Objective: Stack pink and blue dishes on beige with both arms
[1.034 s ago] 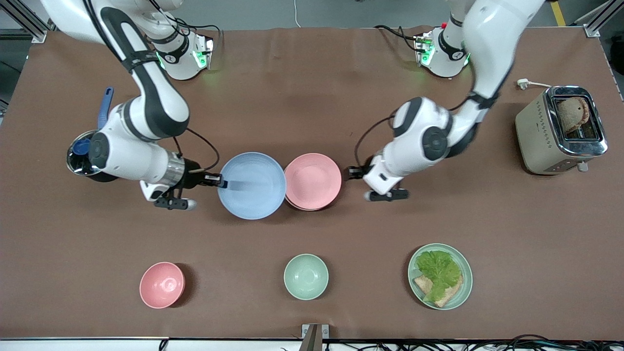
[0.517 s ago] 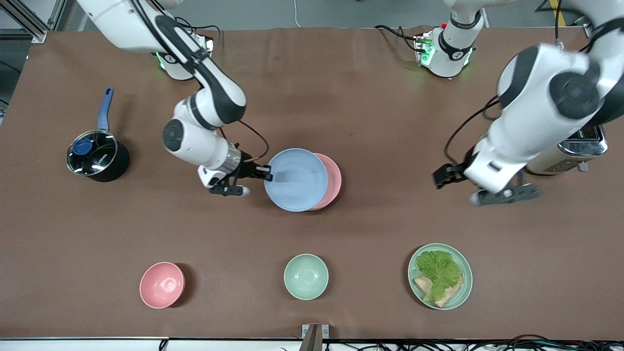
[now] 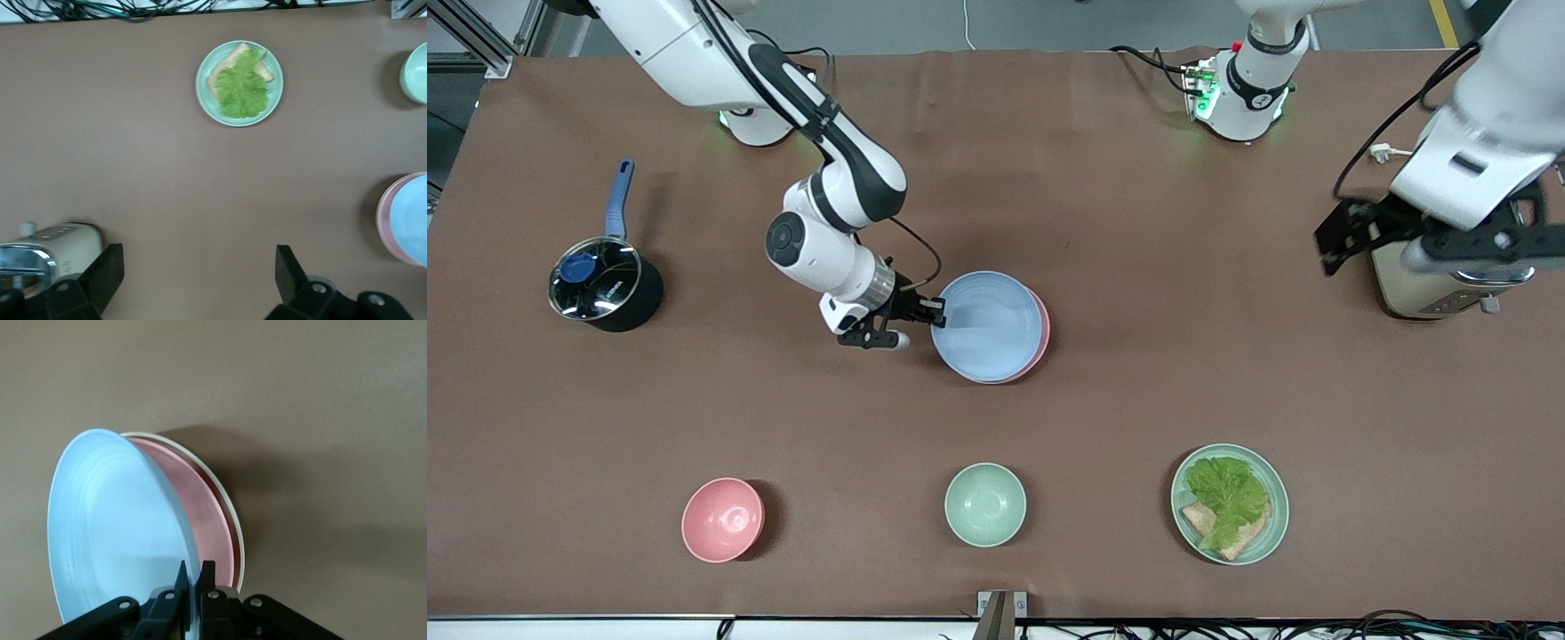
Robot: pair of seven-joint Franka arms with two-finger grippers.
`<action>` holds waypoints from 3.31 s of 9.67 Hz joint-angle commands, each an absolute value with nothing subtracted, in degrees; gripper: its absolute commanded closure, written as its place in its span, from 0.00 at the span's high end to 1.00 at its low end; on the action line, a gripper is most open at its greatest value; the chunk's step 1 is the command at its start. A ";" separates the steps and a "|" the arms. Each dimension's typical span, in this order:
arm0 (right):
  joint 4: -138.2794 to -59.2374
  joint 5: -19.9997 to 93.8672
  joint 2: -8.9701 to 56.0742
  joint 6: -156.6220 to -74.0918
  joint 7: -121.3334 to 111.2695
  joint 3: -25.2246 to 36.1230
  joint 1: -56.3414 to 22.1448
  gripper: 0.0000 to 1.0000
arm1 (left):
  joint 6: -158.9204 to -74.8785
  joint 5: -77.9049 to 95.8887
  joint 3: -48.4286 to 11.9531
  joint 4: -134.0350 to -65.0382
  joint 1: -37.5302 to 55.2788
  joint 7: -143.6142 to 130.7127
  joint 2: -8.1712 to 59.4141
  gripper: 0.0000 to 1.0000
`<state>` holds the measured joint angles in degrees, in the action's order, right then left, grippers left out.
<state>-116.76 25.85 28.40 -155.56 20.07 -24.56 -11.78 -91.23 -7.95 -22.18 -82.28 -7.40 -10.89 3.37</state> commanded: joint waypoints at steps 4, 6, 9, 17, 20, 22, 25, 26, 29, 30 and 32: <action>-117.25 25.58 29.00 -156.53 21.36 -24.79 -10.99 0.71 | -84.38 -2.90 -6.50 -88.33 2.46 -5.36 -2.81 1.00; -116.81 24.97 26.21 -156.27 21.01 -24.52 -9.24 1.00 | -84.38 -2.90 -6.50 -88.42 2.55 -5.01 -2.64 1.00; -116.98 19.19 19.19 -150.06 20.65 -23.30 -2.05 1.00 | -84.20 -2.55 -6.59 -88.42 2.55 -5.01 -2.11 1.00; -100.93 -1.93 1.59 -107.70 20.48 -5.73 2.55 1.00 | -82.79 0.09 -5.98 -88.15 0.26 -6.06 -2.72 1.00; -92.67 -1.67 -0.44 -96.03 11.20 -0.11 2.55 1.00 | -82.79 0.00 -5.98 -87.98 0.18 -4.83 -2.64 1.00; -84.67 -0.97 0.09 -84.69 9.14 1.05 2.90 1.00 | -82.79 -0.52 -5.98 -87.80 0.26 -4.83 -2.20 1.00; -84.81 -0.88 0.09 -86.92 8.62 1.58 2.55 1.00 | -82.79 -0.88 -6.06 -86.22 0.44 -5.01 -0.79 1.00; -84.90 -0.88 0.09 -86.75 6.79 1.58 2.64 1.00 | -82.88 -0.88 -6.06 -86.13 0.35 -5.01 -0.79 1.00; -84.90 -0.97 0.09 -86.49 6.06 1.67 2.64 1.00 | -82.88 -0.88 -6.06 -86.13 0.62 -5.27 -0.79 1.00; -84.90 -0.97 0.09 -86.14 6.06 1.67 2.72 1.00 | -82.79 -0.88 -6.15 -86.13 0.53 -5.19 -0.79 1.00; -84.90 -0.97 0.09 -86.13 6.06 1.67 2.72 1.00 | -82.79 -0.88 -6.15 -86.13 0.35 -5.19 -0.88 1.00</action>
